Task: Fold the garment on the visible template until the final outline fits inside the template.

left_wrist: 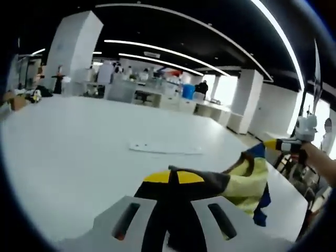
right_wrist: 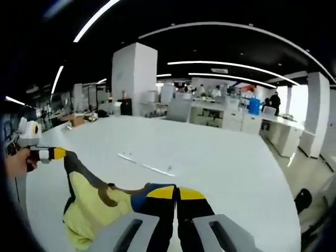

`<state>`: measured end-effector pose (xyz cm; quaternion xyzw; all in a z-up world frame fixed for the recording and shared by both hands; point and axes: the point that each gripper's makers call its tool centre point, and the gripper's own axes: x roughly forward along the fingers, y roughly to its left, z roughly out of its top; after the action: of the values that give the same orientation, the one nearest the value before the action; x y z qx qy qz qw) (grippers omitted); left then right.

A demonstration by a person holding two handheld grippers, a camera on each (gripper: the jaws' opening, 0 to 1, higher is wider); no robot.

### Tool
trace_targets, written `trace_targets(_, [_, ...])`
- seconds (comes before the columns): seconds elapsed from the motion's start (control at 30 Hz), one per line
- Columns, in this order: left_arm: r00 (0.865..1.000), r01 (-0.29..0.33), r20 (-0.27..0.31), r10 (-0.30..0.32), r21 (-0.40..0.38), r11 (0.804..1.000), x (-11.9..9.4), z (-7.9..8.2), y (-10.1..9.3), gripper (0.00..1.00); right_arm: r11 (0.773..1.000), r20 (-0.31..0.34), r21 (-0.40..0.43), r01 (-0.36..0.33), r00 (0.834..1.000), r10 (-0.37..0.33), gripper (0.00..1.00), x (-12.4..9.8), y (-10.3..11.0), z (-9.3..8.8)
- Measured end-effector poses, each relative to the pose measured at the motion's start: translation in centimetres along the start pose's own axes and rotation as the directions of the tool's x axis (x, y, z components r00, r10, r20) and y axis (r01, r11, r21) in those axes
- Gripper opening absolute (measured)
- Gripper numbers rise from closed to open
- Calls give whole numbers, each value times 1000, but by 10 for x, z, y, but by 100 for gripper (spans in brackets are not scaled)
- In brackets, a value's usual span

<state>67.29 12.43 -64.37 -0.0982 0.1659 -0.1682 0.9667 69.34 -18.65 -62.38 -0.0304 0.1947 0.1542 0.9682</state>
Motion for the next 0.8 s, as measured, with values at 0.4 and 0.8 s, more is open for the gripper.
trace_targets(0.4, [998,-61,-26,61,8,998,55,-16,18,0,989,-32,110,99,995,-96,0,76,-38,-29])
trace_targets(0.8, [991,-117,-61,118,24,993,89,-37,38,0,976,-123,142,163,982,-146,0,119,-55,-66])
